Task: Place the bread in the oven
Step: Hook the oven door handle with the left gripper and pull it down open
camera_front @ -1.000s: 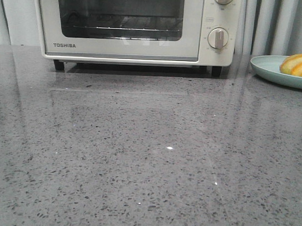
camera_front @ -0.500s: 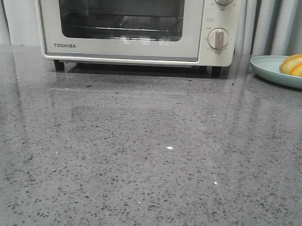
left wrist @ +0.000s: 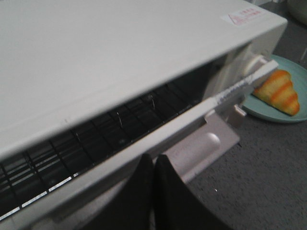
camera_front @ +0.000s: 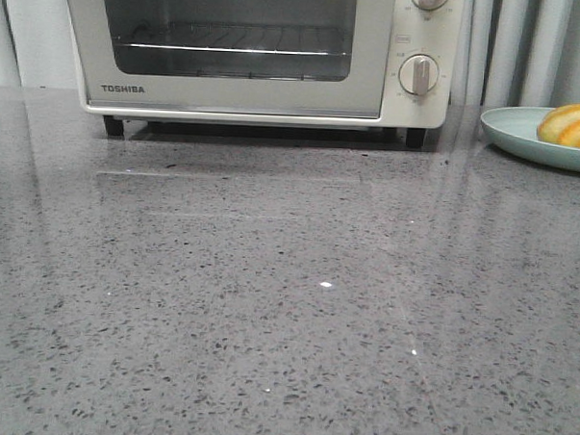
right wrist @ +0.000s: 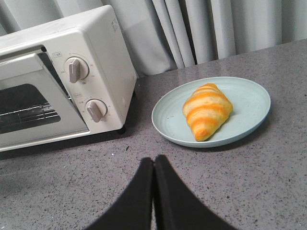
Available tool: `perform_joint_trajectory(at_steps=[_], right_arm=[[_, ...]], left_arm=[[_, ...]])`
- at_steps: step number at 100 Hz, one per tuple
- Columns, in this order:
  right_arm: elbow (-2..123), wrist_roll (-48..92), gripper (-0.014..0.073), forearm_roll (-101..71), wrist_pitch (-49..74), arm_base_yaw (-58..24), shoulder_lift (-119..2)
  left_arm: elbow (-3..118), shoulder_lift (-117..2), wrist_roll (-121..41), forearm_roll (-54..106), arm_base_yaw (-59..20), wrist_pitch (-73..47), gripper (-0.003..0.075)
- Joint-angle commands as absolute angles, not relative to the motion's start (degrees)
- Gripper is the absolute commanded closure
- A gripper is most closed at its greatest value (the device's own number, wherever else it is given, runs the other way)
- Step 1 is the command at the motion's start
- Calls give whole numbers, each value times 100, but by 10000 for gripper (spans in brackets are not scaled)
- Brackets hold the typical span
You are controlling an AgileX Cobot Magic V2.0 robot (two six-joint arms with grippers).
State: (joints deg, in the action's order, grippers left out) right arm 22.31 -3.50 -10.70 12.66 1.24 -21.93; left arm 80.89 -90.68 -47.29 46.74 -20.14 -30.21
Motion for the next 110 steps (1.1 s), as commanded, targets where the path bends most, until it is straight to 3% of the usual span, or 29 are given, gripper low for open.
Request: perform_joint_trajectory(at_steps=[1,34,67,86,110], right_arm=[[2456,-326,641,-1067,824,131,-2282],[2456,-326,641,-1109,790,131,-2282],[2556,-326,641,-1109,810,131,-2282],[3496,-326,641,-795,1302,131,-2638],[5277,-326,641,-126,2245,131,-4371]], left_arm=[[7802,-8601,-4622,4685,-1999,-2976,742],[6041,-8089,-4622,4685,-1999,-2480,742],[5808,-8073,-4622,4746,-1999,-2634,742],[5808,-7837,-4614,4745,-1999,-2903,742],[5808,-7455,-4614,4745,-1999,-3037,742]])
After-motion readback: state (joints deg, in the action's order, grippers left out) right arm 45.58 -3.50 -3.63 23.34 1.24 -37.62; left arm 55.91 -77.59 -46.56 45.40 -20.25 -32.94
